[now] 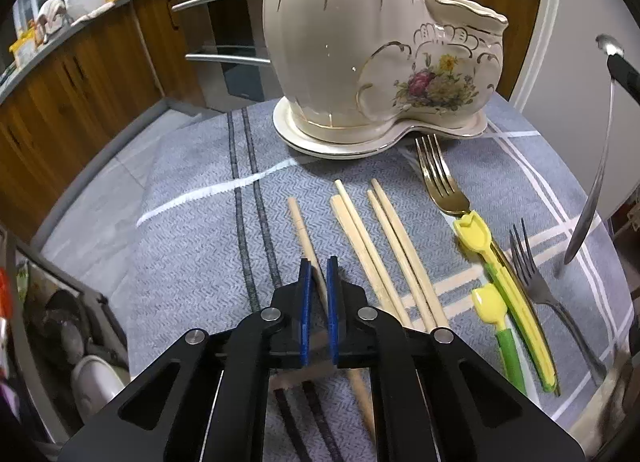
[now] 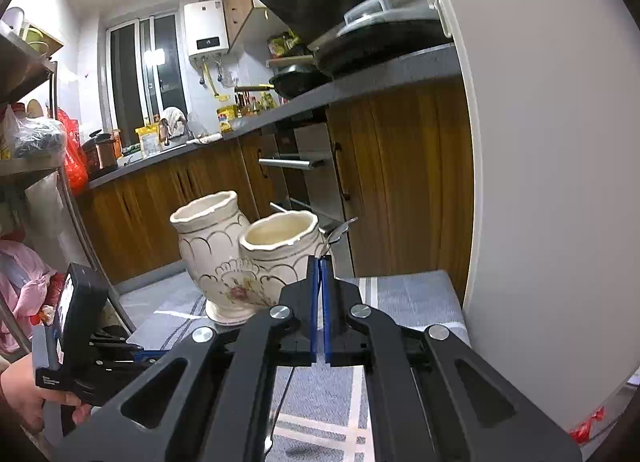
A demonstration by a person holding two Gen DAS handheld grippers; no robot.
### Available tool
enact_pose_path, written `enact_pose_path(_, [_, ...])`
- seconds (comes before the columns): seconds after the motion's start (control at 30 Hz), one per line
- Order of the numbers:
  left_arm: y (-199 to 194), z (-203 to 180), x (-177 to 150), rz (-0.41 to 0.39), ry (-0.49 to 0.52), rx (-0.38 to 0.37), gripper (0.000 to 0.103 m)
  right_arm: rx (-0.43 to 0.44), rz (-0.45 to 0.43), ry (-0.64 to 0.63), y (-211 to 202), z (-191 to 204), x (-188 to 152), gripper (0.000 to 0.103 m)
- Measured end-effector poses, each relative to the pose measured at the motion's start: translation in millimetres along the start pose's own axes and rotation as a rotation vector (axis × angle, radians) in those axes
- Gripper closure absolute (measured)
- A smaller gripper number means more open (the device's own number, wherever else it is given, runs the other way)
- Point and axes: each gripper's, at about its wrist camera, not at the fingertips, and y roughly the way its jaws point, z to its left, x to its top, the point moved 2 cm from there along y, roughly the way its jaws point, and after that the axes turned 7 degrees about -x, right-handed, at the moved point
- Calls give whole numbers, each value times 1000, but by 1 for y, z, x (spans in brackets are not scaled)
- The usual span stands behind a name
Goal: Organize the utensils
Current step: 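Grasp one wooden chopstick with the left gripper and lift it while the right lifts the spoon, then lower the spoon into the small pot while the left drops the chopstick in the tall pot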
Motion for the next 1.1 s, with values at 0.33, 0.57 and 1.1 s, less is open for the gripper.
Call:
enact_pose_path(0.33, [-33, 16, -9, -124, -13, -104, 98, -16, -61, -16, -10, 8, 7, 101])
enact_pose_path(0.57, [-90, 12, 5, -306, 15, -213, 98, -13, -137, -15, -9, 17, 41, 101])
enact_pose_path(1.1, [-142, 9, 177, -664, -57, -255, 98, -97, -238, 86, 59, 18, 111, 101])
